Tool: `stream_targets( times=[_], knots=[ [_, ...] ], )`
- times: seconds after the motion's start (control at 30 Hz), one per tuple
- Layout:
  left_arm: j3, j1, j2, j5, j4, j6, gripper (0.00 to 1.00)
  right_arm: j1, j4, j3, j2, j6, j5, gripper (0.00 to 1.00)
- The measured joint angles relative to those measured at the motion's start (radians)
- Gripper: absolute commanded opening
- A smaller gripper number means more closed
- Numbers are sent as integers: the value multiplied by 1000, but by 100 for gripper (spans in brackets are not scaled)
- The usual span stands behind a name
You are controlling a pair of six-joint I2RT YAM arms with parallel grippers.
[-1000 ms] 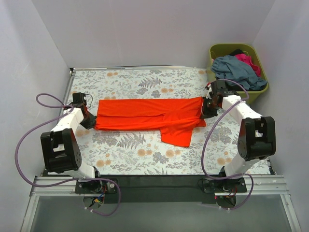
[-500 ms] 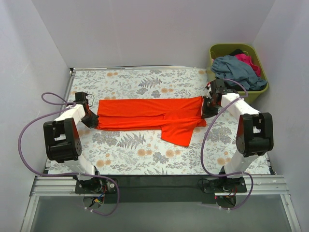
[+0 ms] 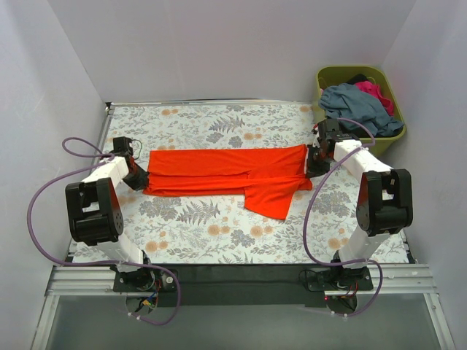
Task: Fold and stack the t-shirts
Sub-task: Fold the tshirt
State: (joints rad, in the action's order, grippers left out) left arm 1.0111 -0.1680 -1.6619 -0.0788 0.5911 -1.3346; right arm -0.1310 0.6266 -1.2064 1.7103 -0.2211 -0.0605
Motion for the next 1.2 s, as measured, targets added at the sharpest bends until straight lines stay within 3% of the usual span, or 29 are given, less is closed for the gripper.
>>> stream_targets(
  times=[0.13,0.37,0.6,0.63,0.73,0.93,1.07,1.2],
  knots=[
    [0,0,0,0,-14,0,3,0,0,0,0,-8,4,4],
    [-3,1,0,9,-64,7,20,0,-10,0,0,-19,20,19],
    [-3,0,11,-4,-72,6,52,-3,-17,2,-10,-14,40,38],
    [-3,0,20,-8,-67,5,64,-8,-21,7,-23,-15,43,42],
    [-5,3,77,-7,-45,3,82,-33,-28,48,-103,-18,56,48],
    [-85,97,338,22,-26,-11,85,-139,-48,202,-288,-39,31,52],
    [-165,257,452,76,-12,-65,85,-173,-51,324,-346,-62,3,52],
    [-214,453,454,125,5,-172,82,-195,-58,400,-373,-92,-36,49]
  ],
)
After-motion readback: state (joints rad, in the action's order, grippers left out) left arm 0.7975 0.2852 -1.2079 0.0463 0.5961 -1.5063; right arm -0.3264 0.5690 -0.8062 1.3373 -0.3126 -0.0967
